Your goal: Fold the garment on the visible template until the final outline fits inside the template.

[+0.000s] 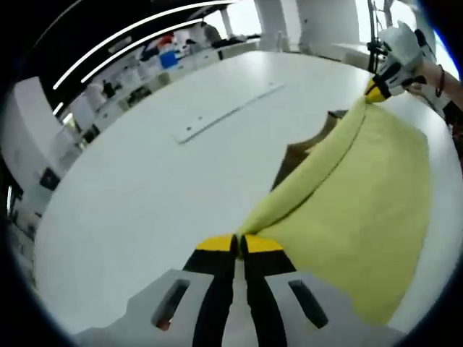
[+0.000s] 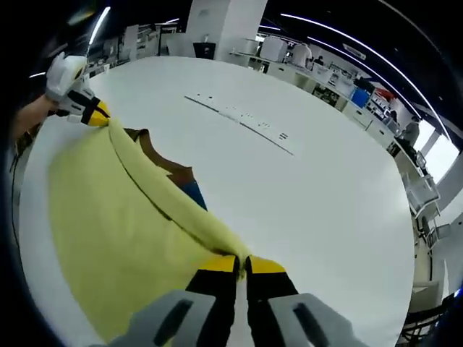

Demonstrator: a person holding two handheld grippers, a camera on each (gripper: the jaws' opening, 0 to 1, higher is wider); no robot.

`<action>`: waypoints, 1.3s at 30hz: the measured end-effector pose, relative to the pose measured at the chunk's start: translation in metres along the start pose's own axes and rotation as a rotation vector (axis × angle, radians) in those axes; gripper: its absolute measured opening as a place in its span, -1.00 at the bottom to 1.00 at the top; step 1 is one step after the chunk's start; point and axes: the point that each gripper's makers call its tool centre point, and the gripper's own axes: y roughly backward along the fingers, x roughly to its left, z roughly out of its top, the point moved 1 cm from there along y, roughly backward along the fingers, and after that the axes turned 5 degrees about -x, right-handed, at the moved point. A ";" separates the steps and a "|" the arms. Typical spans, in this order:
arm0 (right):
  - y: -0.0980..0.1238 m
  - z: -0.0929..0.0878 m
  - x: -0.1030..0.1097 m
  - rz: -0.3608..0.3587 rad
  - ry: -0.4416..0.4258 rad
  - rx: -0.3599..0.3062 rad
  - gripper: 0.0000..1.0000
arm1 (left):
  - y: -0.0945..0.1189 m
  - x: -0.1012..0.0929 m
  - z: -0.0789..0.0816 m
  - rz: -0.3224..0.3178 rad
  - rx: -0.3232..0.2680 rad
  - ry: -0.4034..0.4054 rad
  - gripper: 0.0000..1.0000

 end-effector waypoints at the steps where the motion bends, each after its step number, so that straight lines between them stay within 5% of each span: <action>1: 0.000 -0.001 0.002 0.006 0.012 0.004 -1.00 | 0.000 0.000 0.001 -0.003 -0.002 -0.041 -0.97; 4: -0.002 -0.003 0.000 0.000 0.023 0.014 -0.97 | 0.002 0.001 0.000 -0.006 -0.008 -0.050 -0.91; 7: 0.003 -0.006 0.006 -0.002 0.017 0.023 -0.87 | 0.001 0.005 -0.005 -0.023 -0.011 0.026 -0.70; 17: 0.005 -0.004 0.006 0.041 0.010 0.000 -0.53 | 0.008 0.010 -0.010 -0.004 -0.024 -0.032 -0.49; 30: -0.005 0.005 -0.016 -0.085 -0.132 -0.074 -0.50 | -0.009 0.043 0.000 0.130 -0.065 0.057 -0.30; 39: -0.003 0.008 -0.019 -0.102 -0.196 -0.098 -0.51 | -0.004 0.040 -0.001 0.123 -0.074 0.064 -0.26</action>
